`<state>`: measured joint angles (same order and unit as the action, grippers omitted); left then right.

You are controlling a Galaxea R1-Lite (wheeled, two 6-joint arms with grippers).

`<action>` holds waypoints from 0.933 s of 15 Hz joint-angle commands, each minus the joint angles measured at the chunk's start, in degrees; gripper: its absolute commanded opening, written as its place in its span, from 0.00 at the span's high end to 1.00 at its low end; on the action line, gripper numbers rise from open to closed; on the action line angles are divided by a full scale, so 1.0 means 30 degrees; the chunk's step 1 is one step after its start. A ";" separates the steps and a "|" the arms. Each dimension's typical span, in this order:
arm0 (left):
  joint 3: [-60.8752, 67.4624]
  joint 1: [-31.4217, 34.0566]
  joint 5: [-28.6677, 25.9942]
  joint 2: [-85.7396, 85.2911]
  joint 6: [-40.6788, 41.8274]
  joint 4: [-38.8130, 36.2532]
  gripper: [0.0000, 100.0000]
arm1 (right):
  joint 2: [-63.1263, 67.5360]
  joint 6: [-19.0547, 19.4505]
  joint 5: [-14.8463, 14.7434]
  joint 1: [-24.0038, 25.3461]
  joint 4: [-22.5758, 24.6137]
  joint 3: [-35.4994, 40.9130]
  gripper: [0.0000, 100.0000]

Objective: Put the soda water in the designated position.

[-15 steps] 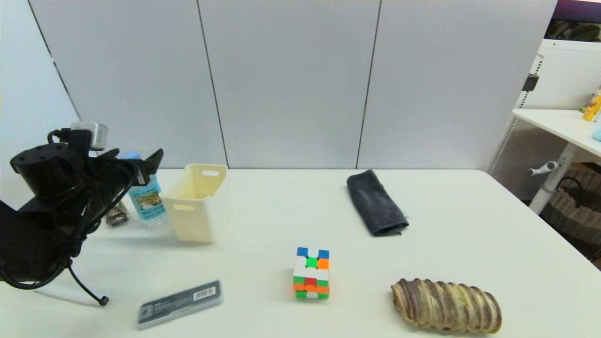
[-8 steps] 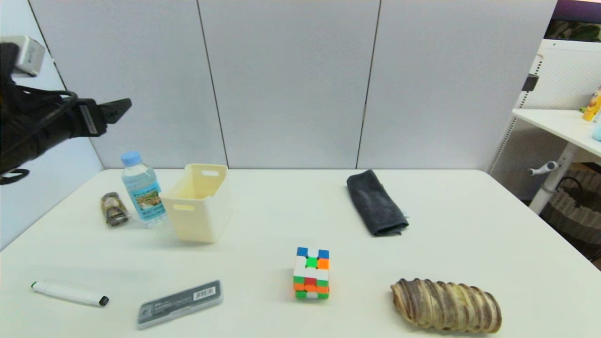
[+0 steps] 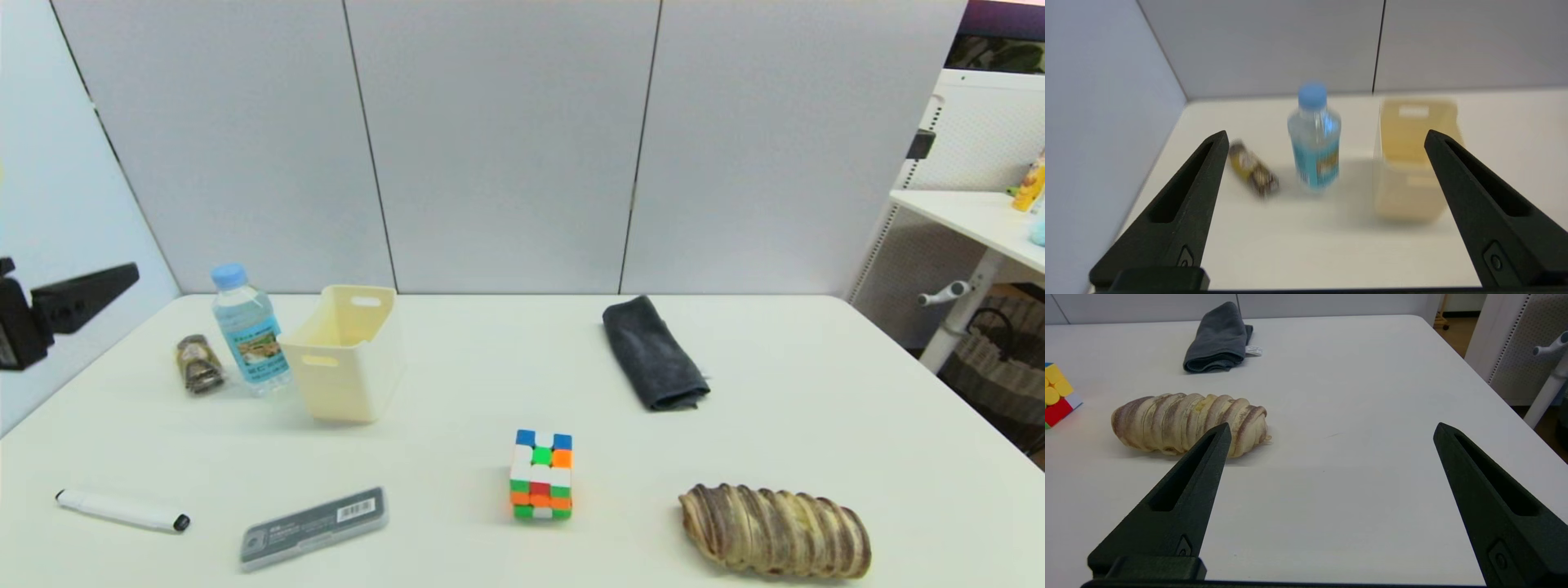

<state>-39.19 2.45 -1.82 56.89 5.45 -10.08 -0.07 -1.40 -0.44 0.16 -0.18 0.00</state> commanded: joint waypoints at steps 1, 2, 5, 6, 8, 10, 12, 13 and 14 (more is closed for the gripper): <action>0.5623 0.0004 -0.0010 -0.5488 0.0146 -0.0096 0.00 | 0.0024 -0.0001 0.0000 0.0006 0.0002 0.0029 0.00; 0.6971 0.0004 0.0049 -0.6660 0.0088 -0.0096 0.00 | 0.0024 -0.0001 0.0000 0.0006 0.0002 0.0029 0.00; 1.0105 0.0033 0.0283 -0.9765 0.0029 -0.0038 0.00 | 0.0024 -0.0001 0.0000 0.0006 0.0002 0.0029 0.00; 1.0926 0.0033 0.0312 -1.0381 0.0000 -0.0096 0.00 | 0.0024 -0.0001 0.0000 0.0006 0.0002 0.0029 0.00; 1.1804 0.0033 0.0342 -1.1670 -0.0029 0.0021 0.00 | 0.0024 -0.0001 0.0000 0.0006 0.0002 0.0029 0.00; 1.3094 -0.0114 0.0342 -1.3515 -0.0059 0.0196 0.00 | 0.0024 -0.0001 0.0000 0.0006 0.0002 0.0029 0.00; 1.3094 -0.1051 0.0635 -1.5009 -0.0059 0.1691 0.00 | 0.0024 -0.0001 0.0000 0.0006 0.0002 0.0029 0.00; 1.3094 -0.1022 0.0664 -1.5244 -0.0059 0.2013 0.00 | 0.0024 -0.0001 0.0000 0.0006 0.0002 0.0029 0.00; 1.3094 -0.0963 0.0664 -1.5859 -0.0176 0.2335 0.00 | 0.0024 -0.0001 0.0000 0.0006 0.0002 0.0029 0.00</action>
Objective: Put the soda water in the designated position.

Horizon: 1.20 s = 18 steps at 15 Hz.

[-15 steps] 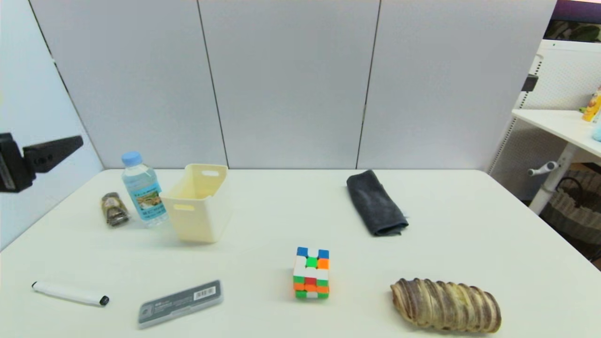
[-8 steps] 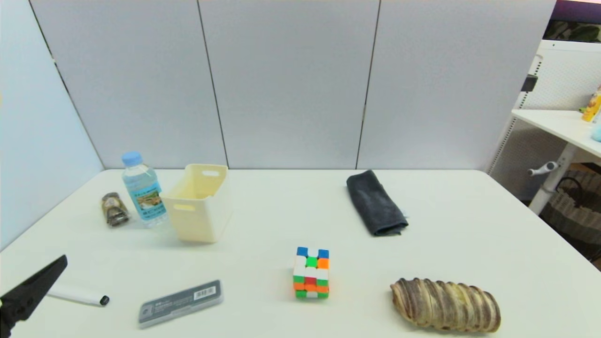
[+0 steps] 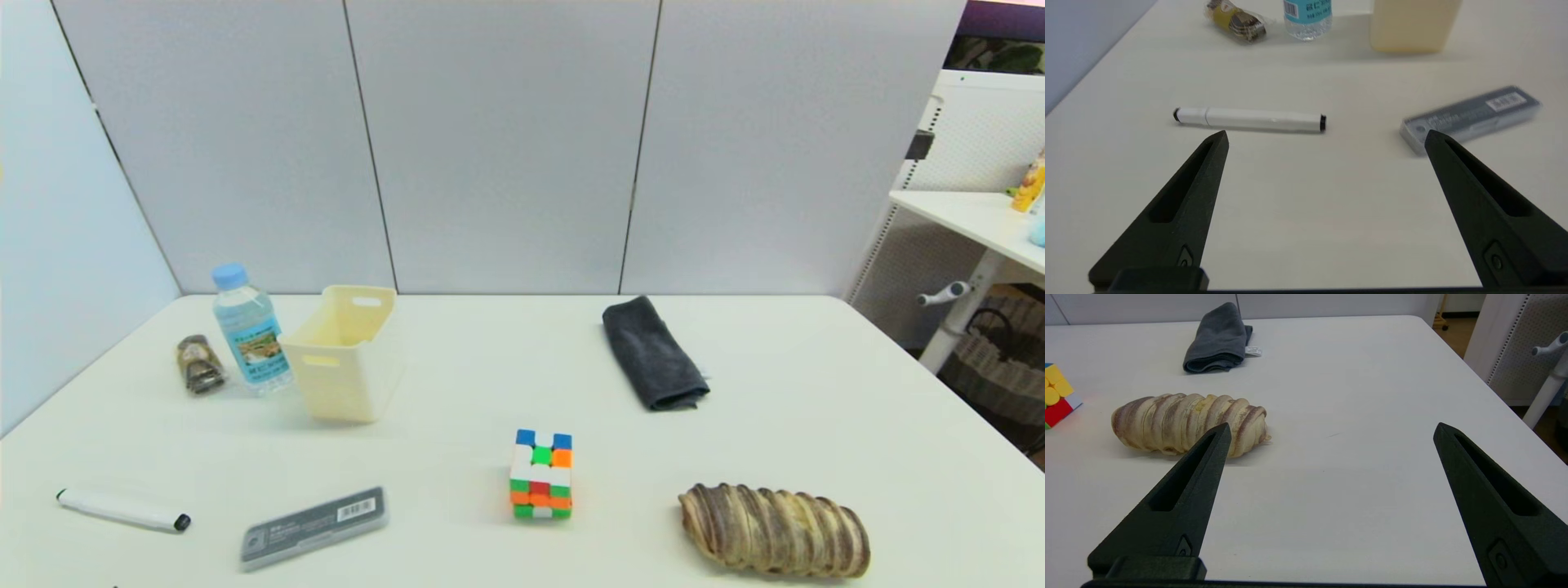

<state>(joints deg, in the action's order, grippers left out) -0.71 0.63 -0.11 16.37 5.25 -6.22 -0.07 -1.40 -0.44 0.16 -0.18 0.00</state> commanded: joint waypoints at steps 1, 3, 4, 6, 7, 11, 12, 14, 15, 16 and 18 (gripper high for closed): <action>0.0265 -0.0270 0.0007 -0.3553 -0.0433 0.1779 0.00 | 0.0024 -0.0001 0.0000 0.0006 0.0002 0.0029 0.00; 0.0177 -0.0270 0.0124 -0.5018 -0.0960 0.2277 0.00 | 0.0024 -0.0001 0.0000 0.0035 0.0002 0.0029 0.00; 0.0177 -0.0270 0.0183 -0.5516 -0.1019 0.2219 0.00 | 0.0024 -0.0001 0.0000 0.0006 0.0002 0.0029 0.00; 0.0177 -0.0270 0.0154 -0.5487 -0.0785 0.2160 0.00 | 0.0024 -0.0001 0.0000 0.0006 0.0002 0.0029 0.00; 0.0148 -0.0241 0.0095 -0.5487 -0.0199 0.2190 0.00 | 0.0024 -0.0001 0.0000 0.0006 0.0002 0.0029 0.00; 0.0236 -0.0241 -0.0461 -0.5457 0.1354 0.1779 0.00 | 0.0024 -0.0001 0.0000 0.0006 0.0002 0.0029 0.00; 0.0236 -0.0241 -0.0461 -0.5487 0.1295 0.1750 0.00 | 0.0024 -0.0001 0.0000 0.0035 0.0002 0.0029 0.00; 0.0265 -0.0241 -0.0432 -0.5487 0.1003 0.1692 0.00 | 0.0024 -0.0001 0.0000 0.0006 0.0002 0.0029 0.00; 0.0265 -0.0241 -0.0432 -0.5487 0.0915 0.1662 0.00 | 0.0024 -0.0001 0.0000 0.0006 0.0002 0.0029 0.00; 0.0265 -0.0241 -0.0432 -0.5487 0.0915 0.1662 0.00 | 0.0024 -0.0001 0.0000 0.0006 0.0002 0.0029 0.00; 0.0265 -0.0241 -0.0432 -0.5487 0.0915 0.1662 0.00 | 0.0024 -0.0001 0.0000 0.0006 0.0002 0.0029 0.00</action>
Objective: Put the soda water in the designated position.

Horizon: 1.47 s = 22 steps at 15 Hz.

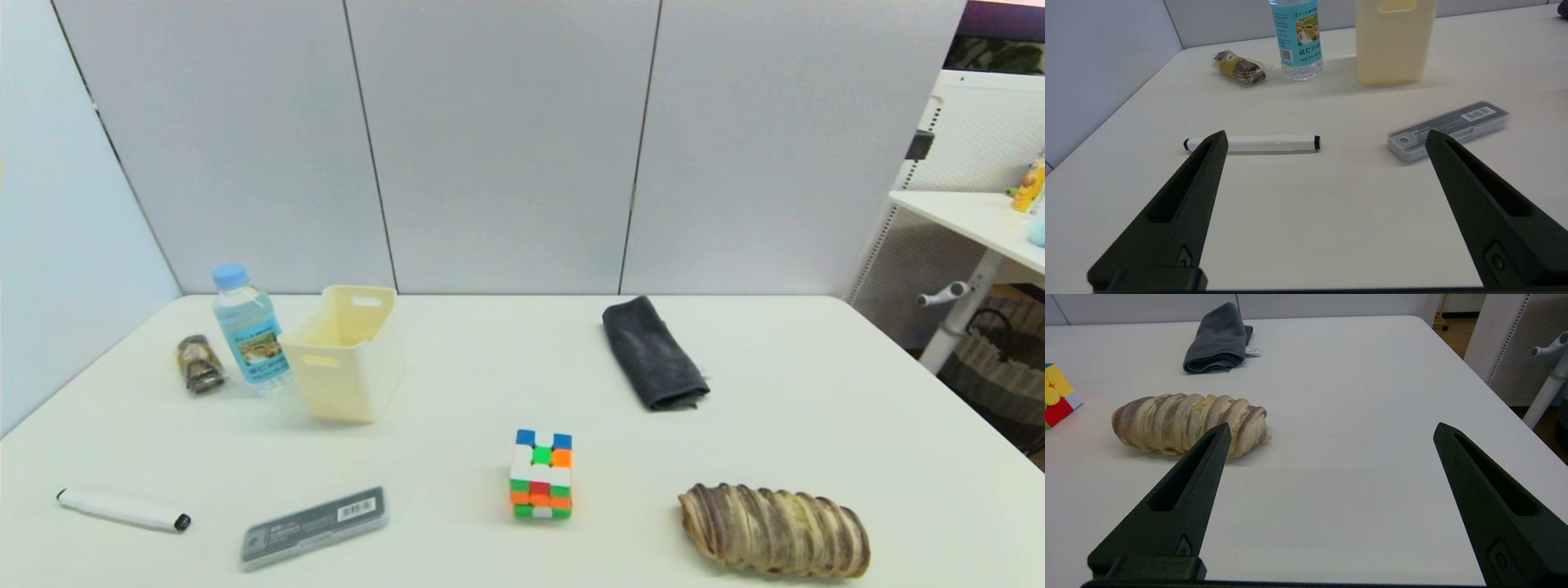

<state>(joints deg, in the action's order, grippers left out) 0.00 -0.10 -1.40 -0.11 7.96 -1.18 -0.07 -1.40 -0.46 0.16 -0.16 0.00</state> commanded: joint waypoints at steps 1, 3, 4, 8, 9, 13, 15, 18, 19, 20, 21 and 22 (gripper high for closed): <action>0.0029 0.0003 -0.0001 0.0007 0.0013 -0.0016 0.00 | 0.0024 -0.0001 0.0008 0.0006 -0.0006 0.0029 0.00; 0.0029 0.0003 -0.0001 0.0007 0.0013 -0.0016 0.00 | 0.0024 -0.0001 0.0008 0.0006 -0.0006 0.0029 0.00; 0.0029 0.0003 -0.0001 0.0007 0.0013 -0.0016 0.00 | 0.0024 -0.0001 0.0008 0.0035 -0.0006 0.0029 0.00; 0.0029 0.0003 -0.0001 0.0007 0.0013 -0.0016 0.00 | 0.0024 -0.0001 0.0008 0.0006 -0.0006 0.0029 0.00; 0.0029 0.0003 -0.0001 0.0007 0.0013 -0.0016 0.00 | 0.0024 -0.0001 0.0008 0.0035 -0.0006 0.0029 0.00; 0.0029 0.0003 -0.0001 0.0007 0.0013 -0.0016 0.00 | 0.0024 -0.0001 0.0008 0.0006 -0.0006 0.0029 0.00; 0.0029 0.0003 -0.0001 0.0007 0.0013 -0.0045 0.00 | 0.0024 -0.0001 0.0008 0.0006 -0.0006 0.0029 0.00; 0.0029 0.0003 -0.0001 0.0007 0.0013 -0.0016 0.00 | 0.0024 -0.0001 0.0008 0.0006 -0.0006 0.0029 0.00; 0.0029 0.0003 -0.0001 0.0007 0.0013 -0.0016 0.00 | 0.0024 -0.0001 0.0008 0.0006 -0.0006 0.0029 0.00; 0.0029 0.0003 -0.0001 0.0007 0.0013 -0.0016 0.00 | 0.0024 -0.0031 0.0037 0.0006 0.0024 0.0029 0.00; 0.0029 0.0003 -0.0001 0.0007 0.0013 -0.0016 0.00 | 0.0024 -0.0001 0.0037 0.0006 0.0024 0.0029 0.00; 0.0029 0.0003 -0.0001 0.0007 0.0013 -0.0016 0.00 | 0.0024 0.0028 0.0008 0.0006 -0.0006 0.0029 0.00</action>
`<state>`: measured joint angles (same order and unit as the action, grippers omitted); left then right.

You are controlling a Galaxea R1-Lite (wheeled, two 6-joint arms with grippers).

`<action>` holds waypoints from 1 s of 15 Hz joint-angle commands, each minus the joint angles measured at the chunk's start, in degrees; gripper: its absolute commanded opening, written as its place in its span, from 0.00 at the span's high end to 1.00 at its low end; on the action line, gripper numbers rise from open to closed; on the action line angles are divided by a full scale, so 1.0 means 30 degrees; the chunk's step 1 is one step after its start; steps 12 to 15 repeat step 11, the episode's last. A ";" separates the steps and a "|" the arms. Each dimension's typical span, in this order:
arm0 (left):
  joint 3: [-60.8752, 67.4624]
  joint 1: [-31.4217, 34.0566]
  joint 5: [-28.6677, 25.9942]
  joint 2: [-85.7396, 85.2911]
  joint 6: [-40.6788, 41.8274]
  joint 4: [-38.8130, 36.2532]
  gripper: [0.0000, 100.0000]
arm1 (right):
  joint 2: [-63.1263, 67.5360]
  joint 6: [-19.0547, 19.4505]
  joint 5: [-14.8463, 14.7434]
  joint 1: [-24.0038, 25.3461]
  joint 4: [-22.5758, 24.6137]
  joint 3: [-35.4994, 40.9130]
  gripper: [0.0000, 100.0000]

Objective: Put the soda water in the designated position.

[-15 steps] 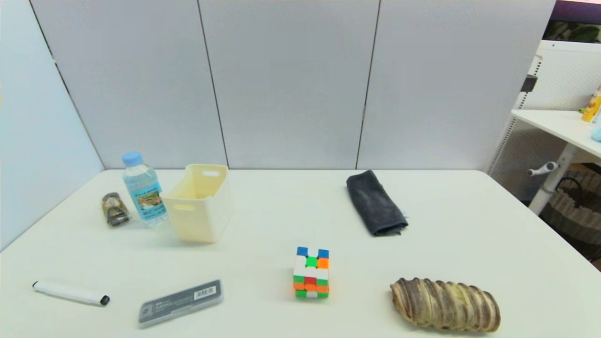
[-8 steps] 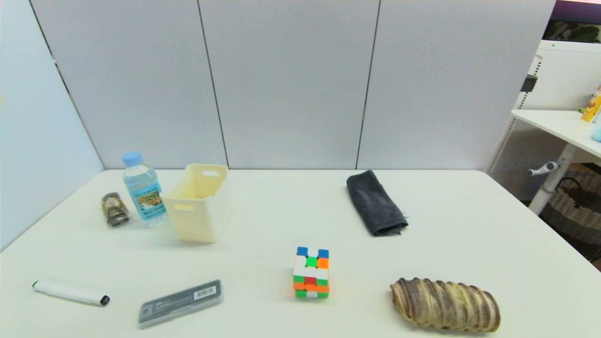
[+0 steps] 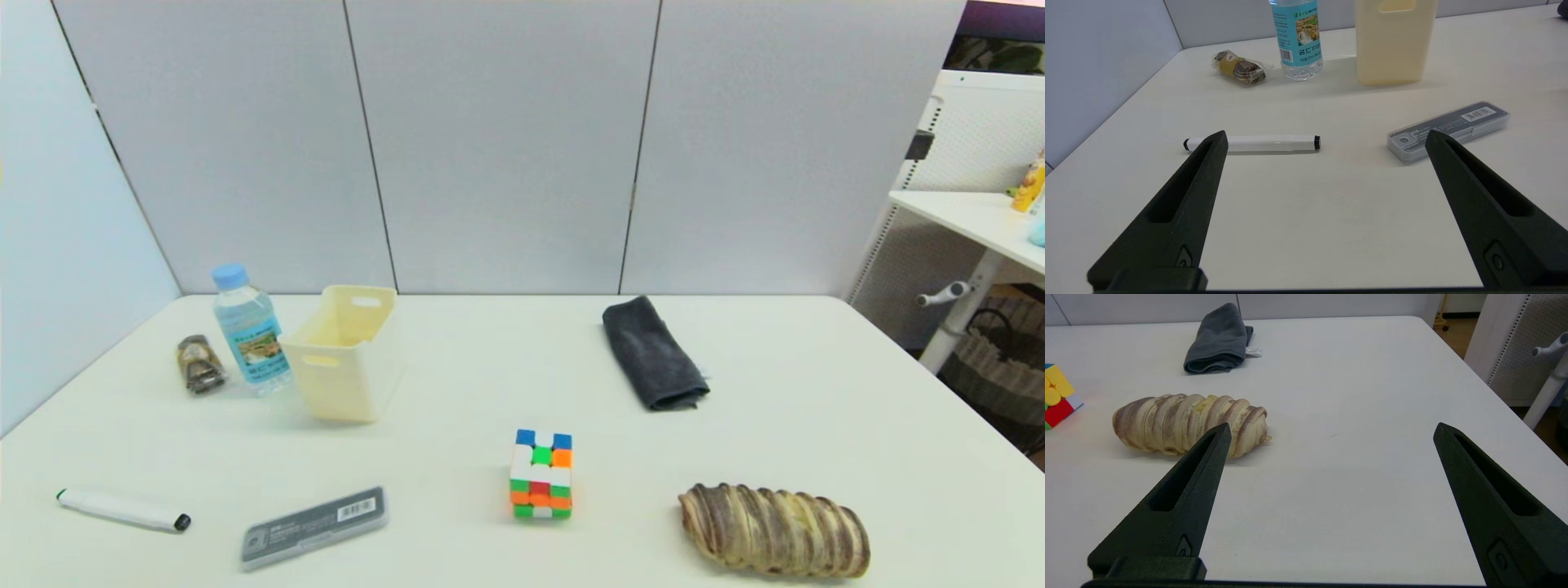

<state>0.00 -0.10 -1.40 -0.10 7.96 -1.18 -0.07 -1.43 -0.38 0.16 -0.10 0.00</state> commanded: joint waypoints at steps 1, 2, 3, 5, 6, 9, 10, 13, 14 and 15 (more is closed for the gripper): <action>0.0029 0.0003 -0.0001 0.0003 0.0013 -0.0016 0.00 | 0.0024 0.0065 -0.0021 0.0006 -0.0026 0.0029 0.00; 0.0029 0.0003 -0.0001 0.0003 0.0013 -0.0016 0.00 | 0.0024 0.0124 0.0009 0.0006 -0.0026 0.0029 0.00; 0.0029 0.0003 -0.0001 0.0003 0.0013 -0.0016 0.00 | 0.0024 0.0095 0.0038 0.0006 -0.0026 0.0029 0.00; 0.0029 0.0003 -0.0001 0.0003 0.0013 -0.0016 0.00 | 0.0024 -0.0023 0.0009 0.0006 0.0033 0.0029 0.00; 0.0029 0.0003 -0.0001 0.0003 0.0013 -0.0016 0.00 | 0.0024 -0.0052 -0.0021 0.0006 0.0033 0.0029 0.00; 0.0029 0.0003 -0.0001 0.0003 0.0013 -0.0016 0.00 | 0.0024 -0.0111 -0.0079 0.0035 0.0003 0.0029 0.00; 0.0029 0.0003 -0.0001 0.0003 0.0012 -0.0016 0.00 | 0.0024 -0.0111 -0.0079 0.0006 0.0003 0.0029 0.00; 0.0029 0.0003 -0.0001 0.0003 0.0013 -0.0016 0.00 | 0.0024 -0.0111 -0.0079 0.0006 0.0003 0.0029 0.00; 0.0029 0.0003 -0.0001 0.0003 0.0013 -0.0016 0.00 | 0.0024 -0.0111 -0.0079 0.0006 0.0003 0.0029 0.00; 0.0029 0.0003 -0.0001 0.0003 0.0013 -0.0016 0.00 | 0.0024 -0.0111 -0.0079 0.0006 0.0003 0.0029 0.00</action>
